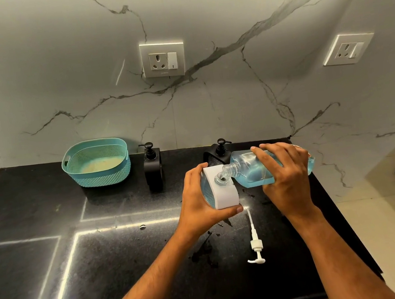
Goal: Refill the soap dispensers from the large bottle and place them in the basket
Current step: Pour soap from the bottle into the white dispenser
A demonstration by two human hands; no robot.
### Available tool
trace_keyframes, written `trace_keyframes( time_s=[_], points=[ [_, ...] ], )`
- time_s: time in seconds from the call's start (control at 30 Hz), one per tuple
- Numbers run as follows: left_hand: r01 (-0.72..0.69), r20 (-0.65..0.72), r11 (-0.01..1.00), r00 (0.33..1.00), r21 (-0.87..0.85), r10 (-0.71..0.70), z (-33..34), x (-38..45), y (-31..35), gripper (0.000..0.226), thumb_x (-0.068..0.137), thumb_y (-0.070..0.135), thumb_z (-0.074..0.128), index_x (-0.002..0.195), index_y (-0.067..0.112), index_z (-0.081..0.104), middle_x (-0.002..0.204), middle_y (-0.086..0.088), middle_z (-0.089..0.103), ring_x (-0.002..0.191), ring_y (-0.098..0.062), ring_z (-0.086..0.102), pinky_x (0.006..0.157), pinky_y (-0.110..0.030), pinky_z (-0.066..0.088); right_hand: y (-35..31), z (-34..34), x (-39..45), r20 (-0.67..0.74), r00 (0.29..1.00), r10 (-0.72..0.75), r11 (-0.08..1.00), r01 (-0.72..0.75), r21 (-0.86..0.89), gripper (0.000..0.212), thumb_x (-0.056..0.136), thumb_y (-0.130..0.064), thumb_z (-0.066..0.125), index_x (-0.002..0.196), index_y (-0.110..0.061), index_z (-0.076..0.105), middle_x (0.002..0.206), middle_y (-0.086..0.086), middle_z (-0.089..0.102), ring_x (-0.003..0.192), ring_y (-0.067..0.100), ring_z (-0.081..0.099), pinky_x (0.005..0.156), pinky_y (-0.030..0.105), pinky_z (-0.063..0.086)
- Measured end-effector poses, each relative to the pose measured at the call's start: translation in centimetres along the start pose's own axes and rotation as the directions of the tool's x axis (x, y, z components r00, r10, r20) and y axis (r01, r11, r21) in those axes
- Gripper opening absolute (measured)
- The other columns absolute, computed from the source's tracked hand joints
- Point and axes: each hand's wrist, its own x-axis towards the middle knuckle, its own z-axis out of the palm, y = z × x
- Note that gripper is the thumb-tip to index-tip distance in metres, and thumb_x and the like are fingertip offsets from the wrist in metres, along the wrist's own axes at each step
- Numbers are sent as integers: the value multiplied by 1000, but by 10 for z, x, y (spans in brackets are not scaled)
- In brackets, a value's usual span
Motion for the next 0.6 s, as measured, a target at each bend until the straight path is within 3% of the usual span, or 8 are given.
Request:
trace_keyframes(
  time_s=[0.3,0.6],
  points=[
    [-13,-3,1000,1000,-12,13,0,1,2,118,54,64,95,150,23,39,140,8,46,132,-12,51,111,-31,50,-4,4,-5,52,996,71,995,-75,71,79,66,-15,94,138,-11,62,133,9,65,123,33,58,99,47,45],
    [-18,-12,999,1000,-37,17,1,5,4,119,54,64,96,151,24,39,141,8,46,132,-13,51,111,-32,50,-10,7,-8,78,975,207,955,-218,200,78,64,-20,97,133,-4,62,122,11,68,114,28,62,99,13,31]
  ],
)
